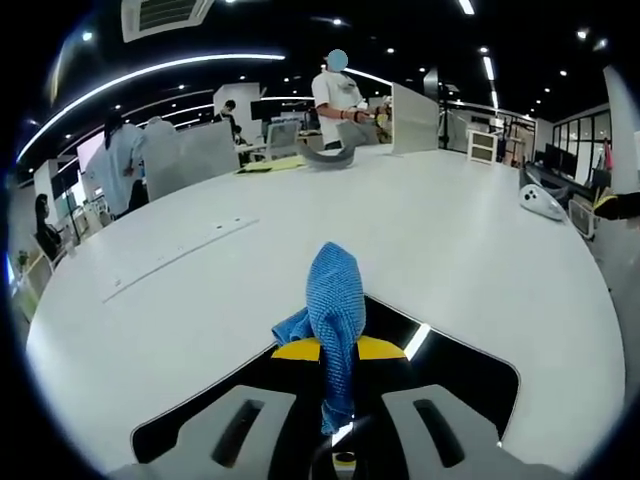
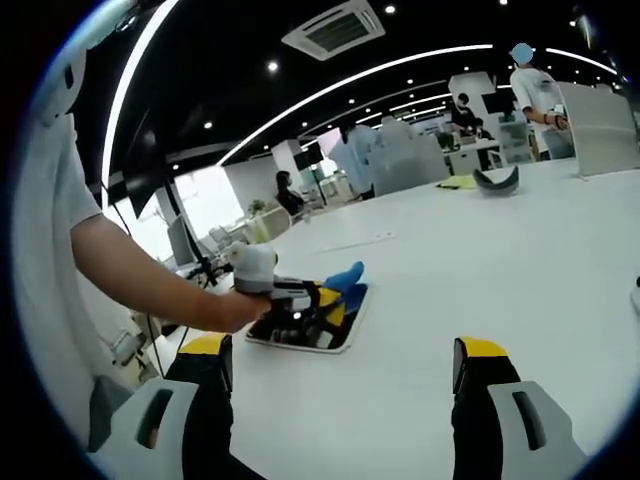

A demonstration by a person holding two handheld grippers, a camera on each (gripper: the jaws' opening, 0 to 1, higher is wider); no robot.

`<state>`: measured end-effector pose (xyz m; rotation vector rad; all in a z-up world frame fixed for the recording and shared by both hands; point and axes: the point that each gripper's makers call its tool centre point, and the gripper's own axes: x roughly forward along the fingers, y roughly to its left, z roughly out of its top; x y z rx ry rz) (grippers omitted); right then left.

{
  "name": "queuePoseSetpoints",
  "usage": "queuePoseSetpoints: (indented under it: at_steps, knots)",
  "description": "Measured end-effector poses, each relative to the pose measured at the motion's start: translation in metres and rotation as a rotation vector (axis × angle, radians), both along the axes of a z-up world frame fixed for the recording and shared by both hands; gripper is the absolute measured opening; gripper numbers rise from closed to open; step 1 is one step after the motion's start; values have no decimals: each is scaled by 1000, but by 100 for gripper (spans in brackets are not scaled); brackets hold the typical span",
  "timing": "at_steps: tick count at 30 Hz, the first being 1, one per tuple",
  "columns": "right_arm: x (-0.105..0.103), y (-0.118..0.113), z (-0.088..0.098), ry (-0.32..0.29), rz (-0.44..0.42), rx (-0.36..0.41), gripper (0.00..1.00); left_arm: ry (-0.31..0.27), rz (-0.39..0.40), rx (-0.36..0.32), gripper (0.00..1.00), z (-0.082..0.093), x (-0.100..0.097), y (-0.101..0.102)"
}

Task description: Wipe the mirror surface with the cleaning cloth until all visible marks leave the cleaned area.

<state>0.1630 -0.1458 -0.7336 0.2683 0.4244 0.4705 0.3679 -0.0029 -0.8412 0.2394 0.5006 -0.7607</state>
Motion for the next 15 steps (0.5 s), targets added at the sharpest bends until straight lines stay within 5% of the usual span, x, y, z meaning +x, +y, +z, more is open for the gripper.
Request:
queuePoseSetpoints:
  at_steps: [15]
  knots:
    - [1,-2,-1,4,-8,-4,90,-3,34,-1,7,0,17,7]
